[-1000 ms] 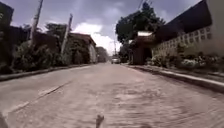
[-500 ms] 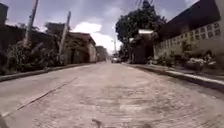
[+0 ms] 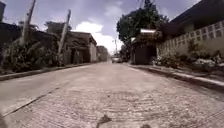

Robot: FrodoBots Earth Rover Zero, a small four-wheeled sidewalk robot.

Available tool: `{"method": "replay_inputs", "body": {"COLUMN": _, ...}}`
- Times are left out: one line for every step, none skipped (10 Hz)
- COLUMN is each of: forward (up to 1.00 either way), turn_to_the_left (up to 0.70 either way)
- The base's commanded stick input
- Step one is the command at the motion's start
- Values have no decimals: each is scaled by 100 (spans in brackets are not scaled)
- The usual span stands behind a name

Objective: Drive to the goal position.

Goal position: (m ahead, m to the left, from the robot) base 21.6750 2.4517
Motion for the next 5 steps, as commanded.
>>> {"method": "replay_inputs", "body": {"forward": 85, "turn_to_the_left": 1}}
{"method": "replay_inputs", "body": {"forward": 85, "turn_to_the_left": 1}}
{"method": "replay_inputs", "body": {"forward": 85, "turn_to_the_left": 1}}
{"method": "replay_inputs", "body": {"forward": 85, "turn_to_the_left": 1}}
{"method": "replay_inputs", "body": {"forward": 85, "turn_to_the_left": 1}}
